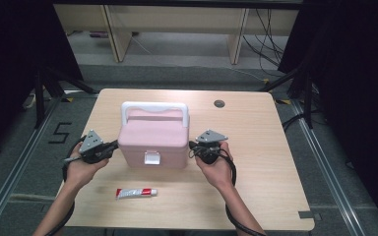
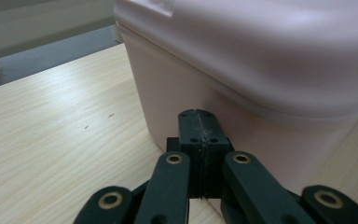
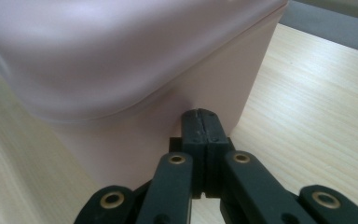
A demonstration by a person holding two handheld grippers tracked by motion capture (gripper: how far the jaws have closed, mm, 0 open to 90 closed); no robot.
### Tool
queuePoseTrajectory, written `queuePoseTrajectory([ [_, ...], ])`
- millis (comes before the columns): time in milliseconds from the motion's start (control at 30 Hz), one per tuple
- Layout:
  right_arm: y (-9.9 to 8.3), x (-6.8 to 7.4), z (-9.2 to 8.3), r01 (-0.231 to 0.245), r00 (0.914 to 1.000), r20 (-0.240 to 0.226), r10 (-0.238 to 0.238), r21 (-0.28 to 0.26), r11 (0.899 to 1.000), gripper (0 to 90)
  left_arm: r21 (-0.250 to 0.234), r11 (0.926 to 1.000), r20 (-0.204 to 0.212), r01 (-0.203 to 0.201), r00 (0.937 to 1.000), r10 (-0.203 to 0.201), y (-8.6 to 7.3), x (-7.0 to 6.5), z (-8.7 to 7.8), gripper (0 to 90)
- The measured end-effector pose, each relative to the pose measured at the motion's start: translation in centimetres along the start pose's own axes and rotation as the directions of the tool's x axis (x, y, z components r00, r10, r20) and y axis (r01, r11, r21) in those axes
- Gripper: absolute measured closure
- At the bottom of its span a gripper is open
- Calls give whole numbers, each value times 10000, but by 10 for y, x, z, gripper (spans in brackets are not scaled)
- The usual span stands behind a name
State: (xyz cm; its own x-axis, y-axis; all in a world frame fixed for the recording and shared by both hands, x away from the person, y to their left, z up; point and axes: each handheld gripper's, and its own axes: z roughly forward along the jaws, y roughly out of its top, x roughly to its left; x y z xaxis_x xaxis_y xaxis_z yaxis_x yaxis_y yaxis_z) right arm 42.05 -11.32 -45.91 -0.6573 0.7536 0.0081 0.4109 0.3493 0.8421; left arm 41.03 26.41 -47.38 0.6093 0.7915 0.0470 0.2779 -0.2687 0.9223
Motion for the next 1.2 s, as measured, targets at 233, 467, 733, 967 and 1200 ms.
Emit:
queuePoseTrajectory([
  [233, 3, 4, 6, 320, 9995, -64, -320, -38, 9995, 900, 57, 10000, -133, 44, 9999, -43, -2, 4, -3, 898],
  [467, 4, 4, 9, 435, 9988, -232, -436, -79, 9990, 900, -39, 9993, -205, 384, 9991, -384, -6, 7, -5, 882],
  [733, -10, -6, -13, -247, 9996, -130, 247, -56, 9997, 753, -499, 9938, -838, 990, 9912, -1029, -9, 21, -20, 645],
  [967, -34, -18, -41, -339, 9994, -1, 339, 290, 9990, 785, -1131, 9735, -1116, 1988, 9710, -2113, 2, 25, -36, 457],
  [1200, -41, -15, -50, 183, 9998, 83, -184, 74, 9998, 783, -1428, 9601, -843, 2403, 9636, -2537, 12, 32, -38, 446],
])
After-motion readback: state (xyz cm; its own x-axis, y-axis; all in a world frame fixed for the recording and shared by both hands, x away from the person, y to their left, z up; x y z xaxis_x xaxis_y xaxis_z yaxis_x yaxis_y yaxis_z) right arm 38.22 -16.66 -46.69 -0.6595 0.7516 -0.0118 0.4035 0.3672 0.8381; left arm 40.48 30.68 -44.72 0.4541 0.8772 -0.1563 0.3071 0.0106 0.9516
